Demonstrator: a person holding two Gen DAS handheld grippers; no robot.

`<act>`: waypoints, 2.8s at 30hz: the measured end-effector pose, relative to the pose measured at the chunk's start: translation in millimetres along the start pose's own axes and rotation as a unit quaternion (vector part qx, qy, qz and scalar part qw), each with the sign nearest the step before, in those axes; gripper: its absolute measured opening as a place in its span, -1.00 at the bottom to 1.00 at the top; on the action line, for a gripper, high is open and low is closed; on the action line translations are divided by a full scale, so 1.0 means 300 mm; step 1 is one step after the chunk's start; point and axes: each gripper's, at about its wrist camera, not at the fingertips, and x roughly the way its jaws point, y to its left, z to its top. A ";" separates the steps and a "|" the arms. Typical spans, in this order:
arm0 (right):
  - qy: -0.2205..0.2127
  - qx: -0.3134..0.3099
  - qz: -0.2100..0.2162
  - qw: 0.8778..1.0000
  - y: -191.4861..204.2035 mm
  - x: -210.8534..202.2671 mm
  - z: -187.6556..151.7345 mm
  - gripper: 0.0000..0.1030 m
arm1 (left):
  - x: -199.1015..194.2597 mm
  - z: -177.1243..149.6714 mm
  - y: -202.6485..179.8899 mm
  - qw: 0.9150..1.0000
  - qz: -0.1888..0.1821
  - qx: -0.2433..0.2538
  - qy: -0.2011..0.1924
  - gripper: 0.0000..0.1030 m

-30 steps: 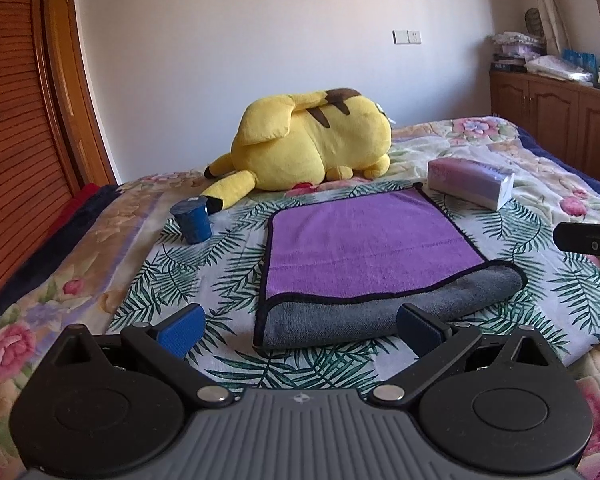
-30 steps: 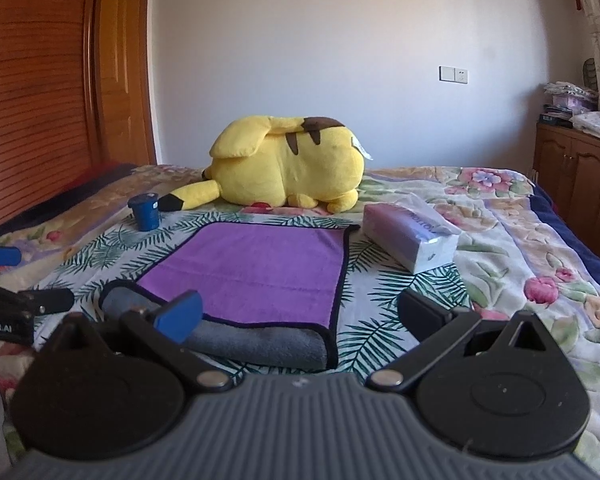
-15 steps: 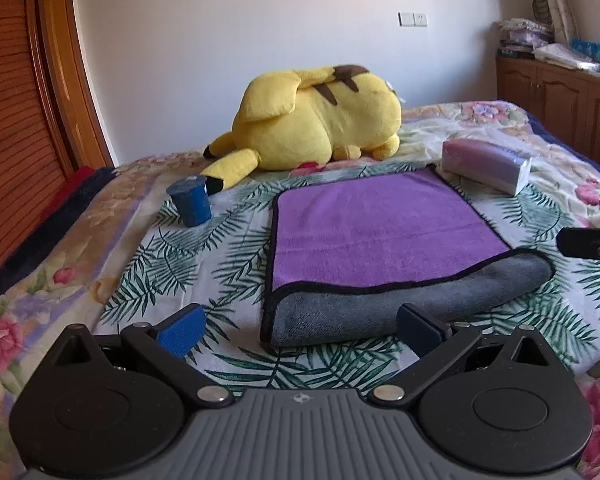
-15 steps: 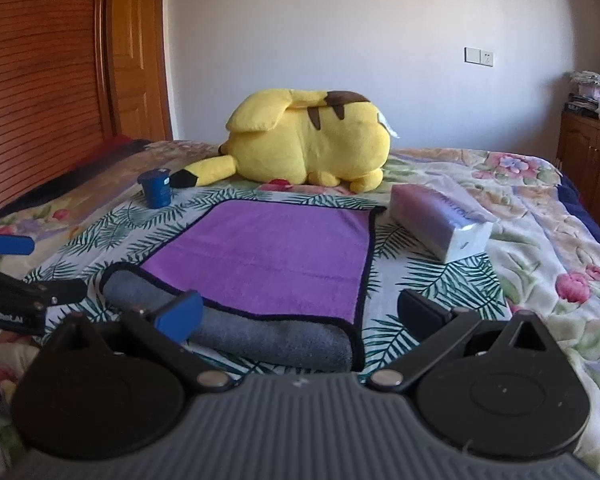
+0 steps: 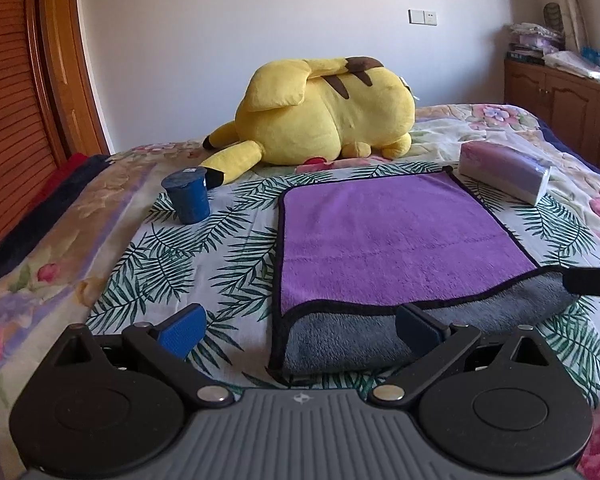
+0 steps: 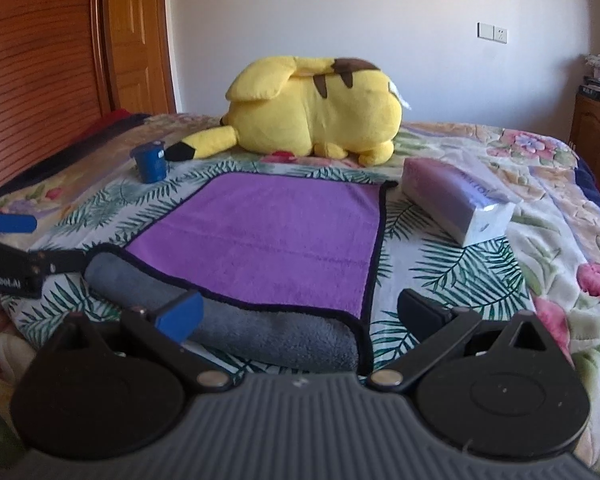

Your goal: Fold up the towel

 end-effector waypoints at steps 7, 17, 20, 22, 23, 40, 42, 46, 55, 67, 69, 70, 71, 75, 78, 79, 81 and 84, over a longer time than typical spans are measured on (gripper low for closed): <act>0.024 0.010 0.001 1.000 -0.030 0.060 -0.002 0.99 | 0.093 0.003 0.030 1.000 -0.006 -0.010 0.022 0.89; 0.059 0.019 0.011 0.998 -0.056 0.131 -0.010 0.71 | 0.182 -0.009 0.082 0.997 -0.031 -0.046 0.056 0.57; 0.071 0.024 0.016 0.997 -0.060 0.146 -0.016 0.70 | 0.188 -0.016 0.084 0.996 -0.045 -0.053 0.063 0.39; 0.080 0.030 0.023 0.996 -0.067 0.154 -0.018 0.68 | 0.189 -0.020 0.078 0.995 -0.054 -0.051 0.067 0.29; 0.084 0.033 0.025 0.996 -0.070 0.157 -0.019 0.64 | 0.189 -0.021 0.074 0.995 -0.057 -0.050 0.069 0.24; 0.116 0.047 0.044 0.991 -0.090 0.161 -0.010 0.04 | 0.203 -0.051 0.058 0.993 -0.068 -0.046 0.087 -0.05; 0.120 0.047 0.042 0.991 -0.095 0.162 -0.008 -0.08 | 0.205 -0.053 0.059 0.992 -0.068 -0.048 0.090 -0.07; 0.130 0.052 0.033 0.990 -0.112 0.169 -0.012 -0.33 | 0.205 -0.056 0.059 0.992 -0.066 -0.049 0.093 -0.07; 0.137 0.053 0.024 0.989 -0.127 0.175 -0.019 -0.70 | 0.205 -0.056 0.057 0.992 -0.070 -0.051 0.095 -0.31; 0.113 0.052 0.026 0.992 -0.129 0.156 -0.005 -0.91 | 0.167 -0.031 0.043 0.993 -0.083 -0.038 0.077 -0.79; 0.109 0.051 0.025 0.992 -0.127 0.154 -0.001 -0.91 | 0.158 -0.024 0.041 0.993 -0.083 -0.035 0.072 -0.80; 0.106 0.050 0.026 0.993 -0.126 0.153 0.000 -0.91 | 0.152 -0.022 0.039 0.994 -0.083 -0.034 0.070 -0.81; 0.104 0.050 0.027 0.993 -0.126 0.152 0.002 -0.91 | 0.148 -0.019 0.038 0.994 -0.083 -0.033 0.068 -0.81; 0.092 0.051 0.034 0.994 -0.127 0.142 0.009 -0.91 | 0.132 -0.007 0.035 0.994 -0.084 -0.030 0.059 -0.82; 0.087 0.052 0.035 0.994 -0.132 0.141 0.013 -0.91 | 0.121 0.003 0.031 0.995 -0.083 -0.027 0.052 -0.82; 0.086 0.052 0.036 0.994 -0.133 0.140 0.014 -0.91 | 0.116 0.006 0.029 0.995 -0.083 -0.026 0.049 -0.83; 0.081 0.053 0.037 0.995 -0.134 0.136 0.017 -0.92 | 0.109 0.015 0.025 0.995 -0.083 -0.023 0.045 -0.83; 0.073 0.051 0.037 0.995 -0.133 0.132 0.022 -0.92 | 0.100 0.028 0.020 0.996 -0.080 -0.017 0.039 -0.84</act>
